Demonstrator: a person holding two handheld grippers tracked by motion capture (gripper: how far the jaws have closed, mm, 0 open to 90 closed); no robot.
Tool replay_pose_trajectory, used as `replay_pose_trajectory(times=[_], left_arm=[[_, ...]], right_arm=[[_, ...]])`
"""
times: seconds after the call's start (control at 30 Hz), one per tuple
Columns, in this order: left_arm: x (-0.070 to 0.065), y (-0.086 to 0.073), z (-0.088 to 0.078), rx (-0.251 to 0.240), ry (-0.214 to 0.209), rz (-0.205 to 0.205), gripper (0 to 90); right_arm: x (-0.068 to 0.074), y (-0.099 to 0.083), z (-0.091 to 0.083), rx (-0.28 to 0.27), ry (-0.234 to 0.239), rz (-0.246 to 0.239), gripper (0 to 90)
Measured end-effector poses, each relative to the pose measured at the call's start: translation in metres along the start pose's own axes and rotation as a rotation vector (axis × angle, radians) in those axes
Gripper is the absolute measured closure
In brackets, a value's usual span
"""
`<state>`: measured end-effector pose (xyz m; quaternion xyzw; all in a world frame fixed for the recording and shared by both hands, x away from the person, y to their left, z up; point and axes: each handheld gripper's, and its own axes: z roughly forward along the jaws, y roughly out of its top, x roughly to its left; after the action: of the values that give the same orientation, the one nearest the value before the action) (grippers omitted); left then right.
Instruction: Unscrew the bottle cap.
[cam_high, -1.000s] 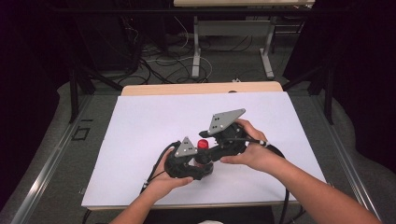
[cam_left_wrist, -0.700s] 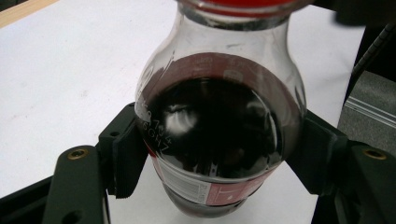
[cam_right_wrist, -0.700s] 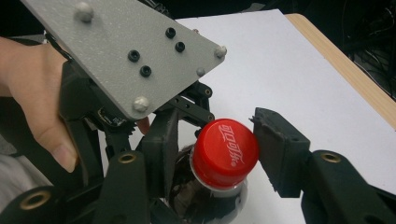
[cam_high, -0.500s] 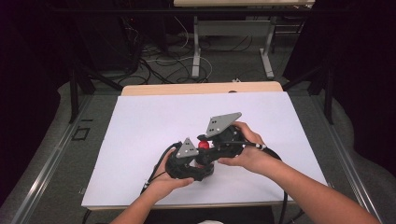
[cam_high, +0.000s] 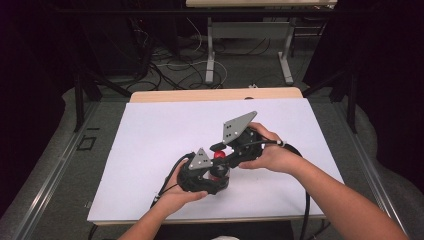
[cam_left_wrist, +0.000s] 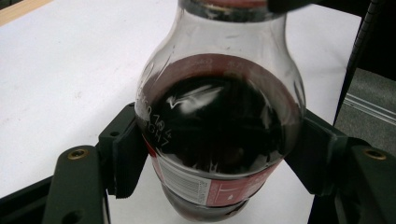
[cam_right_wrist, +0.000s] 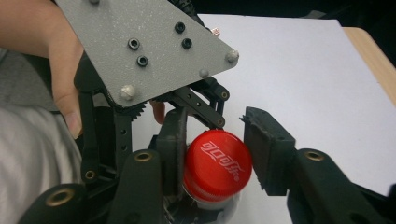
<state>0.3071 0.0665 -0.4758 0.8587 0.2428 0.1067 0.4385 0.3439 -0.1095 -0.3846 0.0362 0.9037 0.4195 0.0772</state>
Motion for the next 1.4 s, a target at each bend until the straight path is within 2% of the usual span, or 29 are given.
replay_pose_trajectory(times=[0.03, 0.13, 0.2, 0.23, 0.3, 0.33, 0.47, 0.57, 0.6, 0.63, 0.8, 0.83, 0.87, 0.93, 1.0, 1.07, 1.13, 1.23, 1.27, 1.33, 1.4], left_arm=[[0.001, 0.000, 0.000, -0.007, 0.011, 0.001, 30.1], [0.003, 0.000, -0.003, 0.007, 0.006, 0.001, 30.1], [0.004, 0.001, -0.003, 0.013, 0.011, 0.004, 30.1], [0.003, 0.000, -0.003, 0.003, 0.015, -0.012, 30.1], [0.003, 0.000, -0.002, -0.012, 0.018, -0.019, 30.0], [0.003, 0.000, -0.003, -0.001, 0.010, -0.018, 30.1], [0.002, 0.000, -0.001, -0.010, 0.026, -0.011, 30.0], [0.001, 0.000, 0.000, -0.005, 0.018, -0.009, 30.1], [0.001, 0.000, -0.001, 0.008, 0.004, -0.012, 30.0], [0.000, 0.000, 0.001, -0.006, 0.011, -0.014, 30.1], [0.001, -0.001, 0.001, 0.003, 0.007, -0.003, 30.0], [0.001, -0.001, 0.001, 0.002, 0.007, -0.006, 30.1], [0.001, -0.001, 0.001, 0.002, 0.005, -0.007, 30.1], [0.002, -0.001, 0.001, 0.013, -0.004, -0.008, 30.1], [0.001, -0.001, 0.002, 0.000, 0.007, -0.009, 30.1], [0.002, 0.000, 0.000, 0.011, 0.001, 0.003, 30.1], [0.001, -0.001, 0.001, -0.007, 0.001, -0.011, 30.0], [0.001, 0.000, 0.001, -0.005, 0.007, -0.011, 30.1], [0.002, -0.001, 0.000, -0.008, 0.003, -0.015, 30.0], [0.004, -0.001, -0.001, -0.005, 0.010, -0.011, 30.0], [0.005, -0.001, -0.001, -0.007, 0.020, -0.007, 30.0]], right_arm=[[0.001, 0.001, -0.001, -0.006, -0.012, 0.003, 52.2], [0.009, 0.003, -0.005, -0.014, -0.067, 0.014, 49.0], [0.014, 0.003, -0.006, -0.002, -0.093, 0.040, 48.5], [0.015, 0.003, -0.006, 0.005, -0.120, 0.040, 48.2], [0.019, 0.002, -0.006, 0.004, -0.138, 0.091, 48.1], [0.019, 0.001, -0.006, 0.000, -0.145, 0.103, 48.1], [0.022, -0.001, -0.004, -0.002, -0.136, 0.101, 47.5], [0.021, -0.001, 0.001, -0.006, -0.145, 0.096, 51.5], [0.021, 0.000, 0.002, -0.006, -0.147, 0.100, 52.3], [0.019, 0.000, 0.004, 0.001, -0.141, 0.088, 53.6], [0.016, 0.002, 0.008, 0.010, -0.137, 0.052, 60.3], [0.013, 0.002, 0.008, 0.016, -0.108, 0.041, 60.5], [0.013, 0.002, 0.008, 0.016, -0.108, 0.041, 60.5], [0.009, 0.002, 0.008, 0.018, -0.070, 0.013, 60.8], [0.005, 0.002, 0.008, 0.021, -0.042, 0.001, 60.9], [0.002, 0.003, 0.007, 0.020, -0.020, -0.034, 61.0], [0.000, 0.003, 0.005, 0.022, 0.004, -0.046, 60.7], [0.000, 0.003, 0.005, 0.016, 0.002, -0.041, 59.2], [0.002, 0.004, 0.003, 0.004, -0.021, -0.015, 50.7], [0.003, 0.005, 0.002, -0.003, -0.031, -0.013, 50.3], [0.008, 0.006, 0.000, 0.003, -0.086, 0.004, 49.6]])
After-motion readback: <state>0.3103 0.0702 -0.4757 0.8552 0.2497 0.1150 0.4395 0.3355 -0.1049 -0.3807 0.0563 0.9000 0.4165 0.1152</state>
